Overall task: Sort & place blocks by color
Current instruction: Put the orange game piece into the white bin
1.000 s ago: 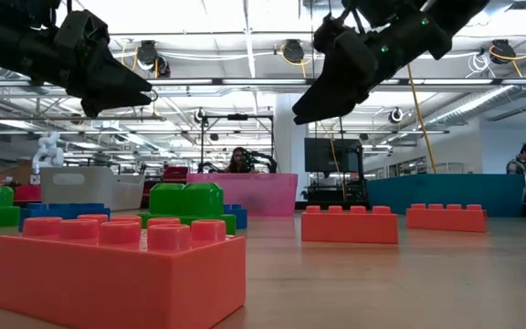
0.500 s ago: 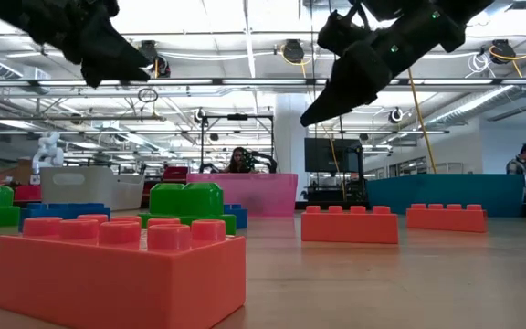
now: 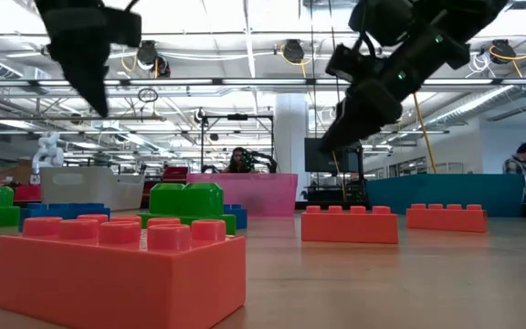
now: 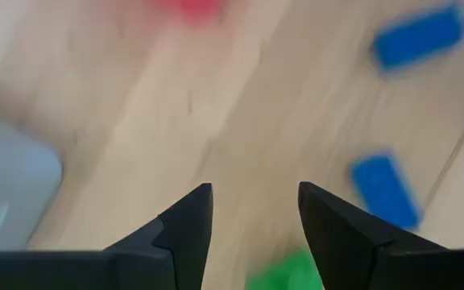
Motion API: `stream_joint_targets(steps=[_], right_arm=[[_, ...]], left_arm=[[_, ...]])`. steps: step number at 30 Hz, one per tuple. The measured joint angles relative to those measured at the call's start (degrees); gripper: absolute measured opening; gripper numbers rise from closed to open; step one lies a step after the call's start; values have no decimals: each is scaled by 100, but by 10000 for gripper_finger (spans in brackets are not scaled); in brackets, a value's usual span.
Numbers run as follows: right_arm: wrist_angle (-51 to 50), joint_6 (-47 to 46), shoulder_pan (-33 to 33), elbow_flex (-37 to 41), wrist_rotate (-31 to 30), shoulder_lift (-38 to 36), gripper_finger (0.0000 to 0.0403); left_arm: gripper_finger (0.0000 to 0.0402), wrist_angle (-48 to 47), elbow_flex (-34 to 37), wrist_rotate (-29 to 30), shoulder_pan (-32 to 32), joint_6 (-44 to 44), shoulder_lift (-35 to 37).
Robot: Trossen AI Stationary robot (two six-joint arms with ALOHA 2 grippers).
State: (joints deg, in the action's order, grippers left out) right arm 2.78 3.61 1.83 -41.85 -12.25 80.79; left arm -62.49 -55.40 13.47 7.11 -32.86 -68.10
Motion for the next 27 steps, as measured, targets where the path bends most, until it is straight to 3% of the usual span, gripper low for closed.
stream_joint_targets(steps=[8,13,16,21,27], right_arm=[[291,-98,-2,369,6,-1,285],[269,-98,-2,406,5,-188,285],[258,-121,-2,409,6,-423,285],[161,-163,-2,409,5,-890,285],[60,-146,9,549,-162,-1450,285]], left_arm=[[187,-275,-52,-1094,403,793,-672],[200,-236,-52,-987,793,1171,-980],[219,273,-52,-867,826,840,-1116],[253,1067,-52,-1194,849,239,-1308],[307,1870,-47,-1182,1086,618,-1435]])
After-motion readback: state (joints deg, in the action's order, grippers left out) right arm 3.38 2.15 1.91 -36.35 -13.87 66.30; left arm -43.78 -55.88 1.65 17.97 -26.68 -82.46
